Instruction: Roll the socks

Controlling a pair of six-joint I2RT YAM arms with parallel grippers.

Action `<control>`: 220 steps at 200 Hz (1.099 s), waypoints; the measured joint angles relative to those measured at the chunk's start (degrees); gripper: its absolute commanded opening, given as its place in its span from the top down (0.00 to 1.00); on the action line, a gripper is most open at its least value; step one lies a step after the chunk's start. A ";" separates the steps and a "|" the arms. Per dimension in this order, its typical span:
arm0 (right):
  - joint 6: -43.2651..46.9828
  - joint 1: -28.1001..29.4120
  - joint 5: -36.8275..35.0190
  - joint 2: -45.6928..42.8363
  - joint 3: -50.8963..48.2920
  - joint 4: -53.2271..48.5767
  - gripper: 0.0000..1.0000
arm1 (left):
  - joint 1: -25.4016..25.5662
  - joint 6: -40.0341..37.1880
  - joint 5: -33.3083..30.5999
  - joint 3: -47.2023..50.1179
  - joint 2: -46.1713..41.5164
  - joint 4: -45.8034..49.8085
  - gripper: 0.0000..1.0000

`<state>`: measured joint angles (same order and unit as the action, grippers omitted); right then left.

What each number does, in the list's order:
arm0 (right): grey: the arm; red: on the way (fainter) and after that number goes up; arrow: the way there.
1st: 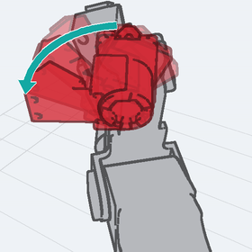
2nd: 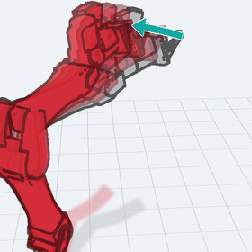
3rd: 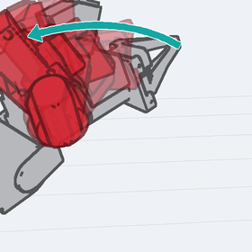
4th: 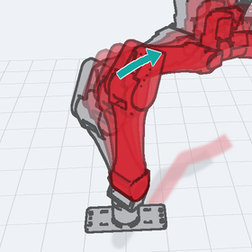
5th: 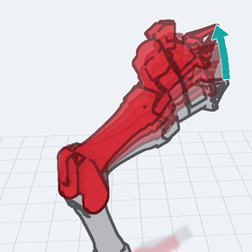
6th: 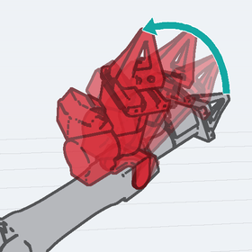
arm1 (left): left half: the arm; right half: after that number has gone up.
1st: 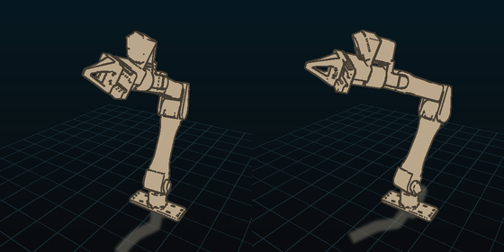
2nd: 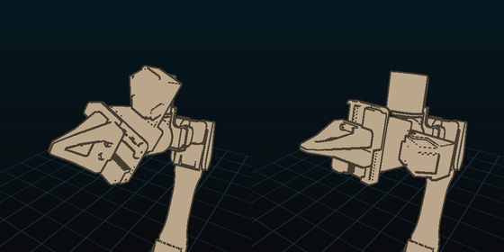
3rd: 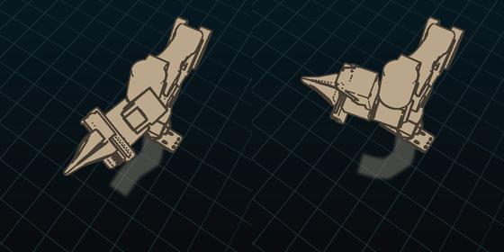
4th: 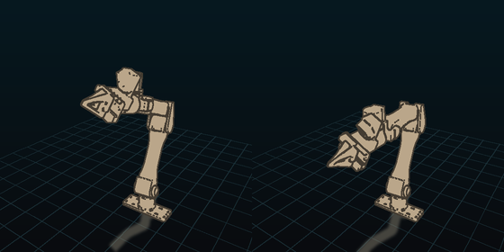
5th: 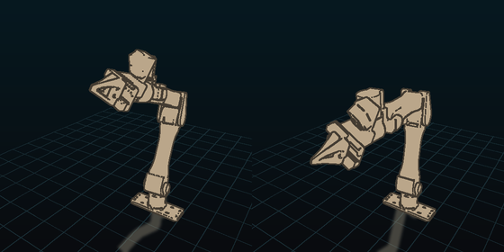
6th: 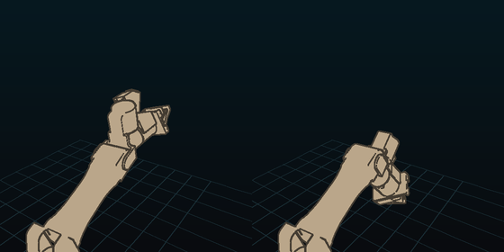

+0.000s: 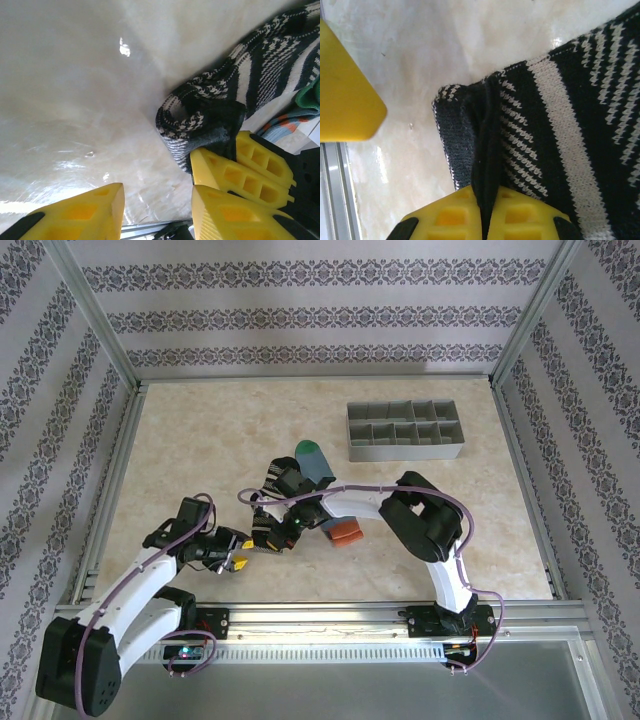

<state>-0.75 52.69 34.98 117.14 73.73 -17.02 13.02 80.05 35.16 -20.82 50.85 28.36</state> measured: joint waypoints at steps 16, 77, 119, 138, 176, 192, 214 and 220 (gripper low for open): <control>-0.72 -0.11 0.55 0.83 0.87 -0.76 1.00 | 0.74 1.88 -0.26 1.16 0.59 -3.61 0.59; -2.99 -1.11 2.69 1.84 1.66 -1.20 1.00 | 1.62 4.70 -2.14 1.97 7.93 -14.75 0.59; -4.07 -1.60 4.09 2.27 1.88 -1.33 1.00 | 1.62 4.42 -3.06 1.95 12.68 -17.11 0.60; -4.09 -1.60 4.37 2.60 2.32 -1.66 1.00 | 1.62 4.04 -3.13 1.44 13.33 -16.90 0.63; -4.04 -1.60 4.92 2.69 2.38 -1.68 0.88 | 1.62 2.49 -3.19 0.26 15.87 -15.98 1.00; -3.63 -1.60 4.17 2.27 1.62 -0.85 0.77 | 1.62 2.43 -3.54 -0.74 17.11 -16.11 1.00; -0.48 -1.29 -0.70 -3.17 -4.22 2.84 0.68 | 1.66 1.88 -4.42 -1.62 17.03 -14.47 1.00; 0.94 -0.98 -2.80 -5.88 -6.88 4.11 0.63 | 1.66 1.68 -4.94 -1.95 16.87 -13.64 1.00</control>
<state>0.19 51.70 32.18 111.26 66.85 -12.91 14.68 81.73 30.22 -22.76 67.72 14.72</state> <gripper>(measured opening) 0.305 0.040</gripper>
